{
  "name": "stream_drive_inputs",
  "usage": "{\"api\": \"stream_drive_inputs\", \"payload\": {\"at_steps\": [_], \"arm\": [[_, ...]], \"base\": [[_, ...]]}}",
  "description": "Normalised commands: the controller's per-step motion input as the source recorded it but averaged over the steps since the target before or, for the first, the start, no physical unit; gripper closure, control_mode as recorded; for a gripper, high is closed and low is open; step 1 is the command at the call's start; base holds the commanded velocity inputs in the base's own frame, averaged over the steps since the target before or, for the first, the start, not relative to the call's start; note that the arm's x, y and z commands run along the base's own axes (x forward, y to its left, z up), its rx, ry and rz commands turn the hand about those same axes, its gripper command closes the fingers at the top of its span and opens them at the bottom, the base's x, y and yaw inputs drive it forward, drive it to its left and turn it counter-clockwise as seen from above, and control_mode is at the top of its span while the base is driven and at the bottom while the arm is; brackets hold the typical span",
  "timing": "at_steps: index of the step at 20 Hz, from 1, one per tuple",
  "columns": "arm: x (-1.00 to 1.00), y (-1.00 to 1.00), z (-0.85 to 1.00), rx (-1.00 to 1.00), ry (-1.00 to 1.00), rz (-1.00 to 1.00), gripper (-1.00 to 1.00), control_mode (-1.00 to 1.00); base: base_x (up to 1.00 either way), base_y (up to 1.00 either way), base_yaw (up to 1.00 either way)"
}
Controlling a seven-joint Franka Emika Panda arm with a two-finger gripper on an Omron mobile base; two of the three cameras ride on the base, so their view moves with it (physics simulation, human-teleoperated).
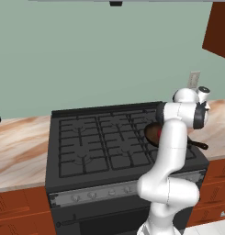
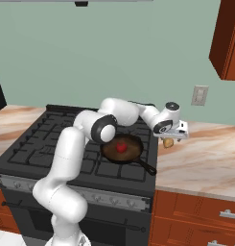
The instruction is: Place the pan on the front right burner on the stove. Then place the tomato and the onion in the pan and turn on the front right burner.
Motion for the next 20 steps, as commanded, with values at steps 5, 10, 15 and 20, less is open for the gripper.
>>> {"api": "stream_drive_inputs", "payload": {"at_steps": [5,10,15,20], "arm": [[0.00,0.09,0.00,0.00,0.00,0.00,-1.00,-1.00],[0.00,0.13,-0.07,0.00,0.00,0.00,-1.00,-1.00],[-0.01,0.00,-0.12,0.00,0.00,0.00,-1.00,-1.00],[-0.03,0.00,-0.09,0.00,0.00,0.00,-1.00,-1.00]], "base": [[0.00,0.00,0.00],[0.00,0.00,0.00],[0.00,0.00,0.00],[0.00,0.00,0.00]]}}
